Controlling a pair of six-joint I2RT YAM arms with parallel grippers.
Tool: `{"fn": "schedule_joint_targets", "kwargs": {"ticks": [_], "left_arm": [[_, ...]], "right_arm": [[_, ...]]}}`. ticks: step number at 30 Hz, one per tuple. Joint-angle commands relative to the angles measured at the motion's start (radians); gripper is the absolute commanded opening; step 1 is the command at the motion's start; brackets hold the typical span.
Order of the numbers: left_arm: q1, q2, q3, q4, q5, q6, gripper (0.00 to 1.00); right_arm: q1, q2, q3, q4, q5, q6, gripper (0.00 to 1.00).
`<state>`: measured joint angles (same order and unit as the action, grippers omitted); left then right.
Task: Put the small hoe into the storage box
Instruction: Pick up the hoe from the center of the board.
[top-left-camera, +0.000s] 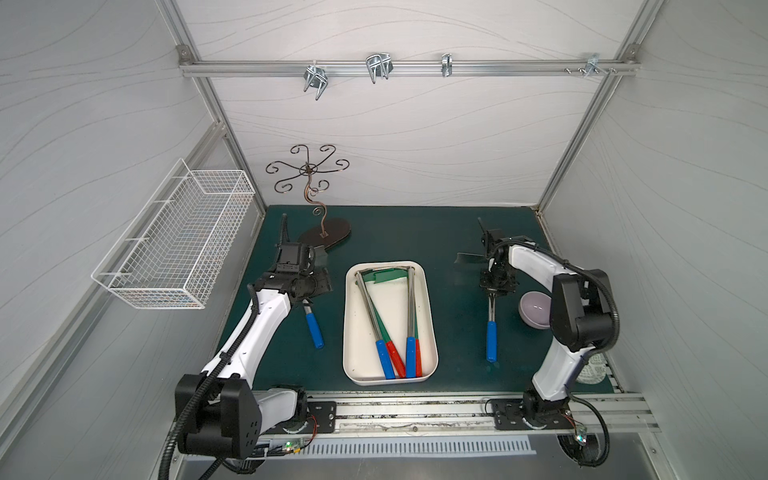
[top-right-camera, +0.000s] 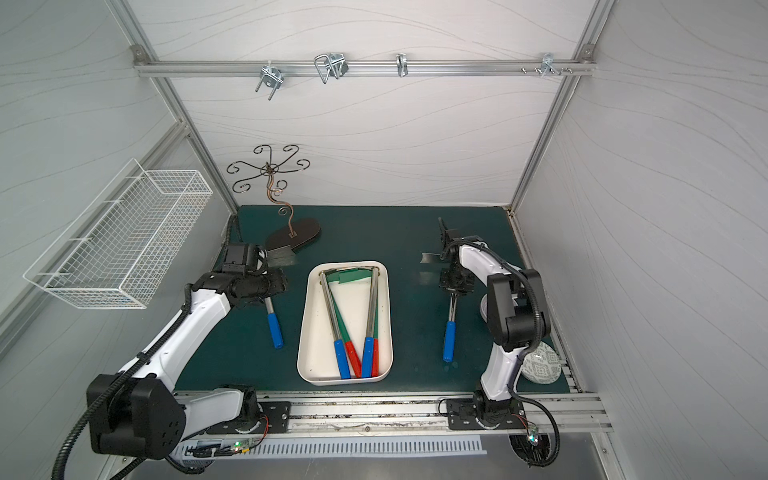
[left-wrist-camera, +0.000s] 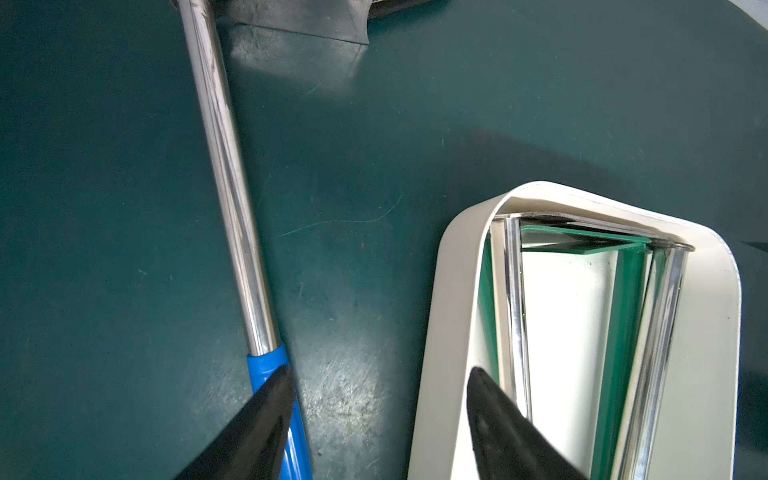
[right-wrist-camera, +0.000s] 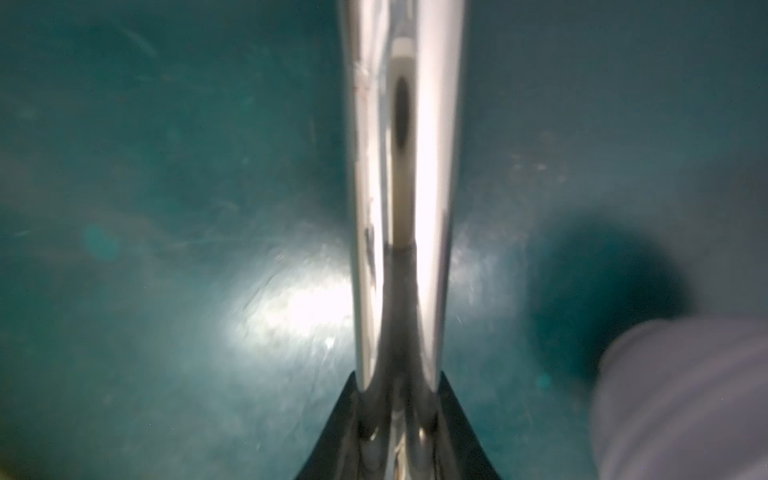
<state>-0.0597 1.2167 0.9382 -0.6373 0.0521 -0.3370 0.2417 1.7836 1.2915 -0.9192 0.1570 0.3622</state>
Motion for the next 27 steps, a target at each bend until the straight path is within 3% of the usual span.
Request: {"fn": "schedule_joint_targets", "kwargs": {"ticks": [1,8,14,22,27], "left_arm": [[0.006,-0.019,0.005,0.02,-0.012,0.007,0.68],[0.006,-0.019,0.004,0.022,-0.003,0.004,0.68],[0.005,-0.027,-0.001,0.03,-0.008,-0.004,0.68],[0.006,-0.031,-0.004,0.032,-0.013,-0.005,0.68],[0.006,-0.033,-0.003,0.032,-0.013,-0.007,0.68]], "right_arm": [[0.017,-0.094,0.057,-0.114,0.017,-0.012,0.0],[0.117,-0.14,0.165,-0.241,0.061,0.039,0.0],[0.304,-0.117,0.321,-0.357,0.12,0.11,0.0],[0.524,-0.006,0.495,-0.46,0.138,0.289,0.0],[0.634,0.136,0.668,-0.546,0.165,0.367,0.0]]}}
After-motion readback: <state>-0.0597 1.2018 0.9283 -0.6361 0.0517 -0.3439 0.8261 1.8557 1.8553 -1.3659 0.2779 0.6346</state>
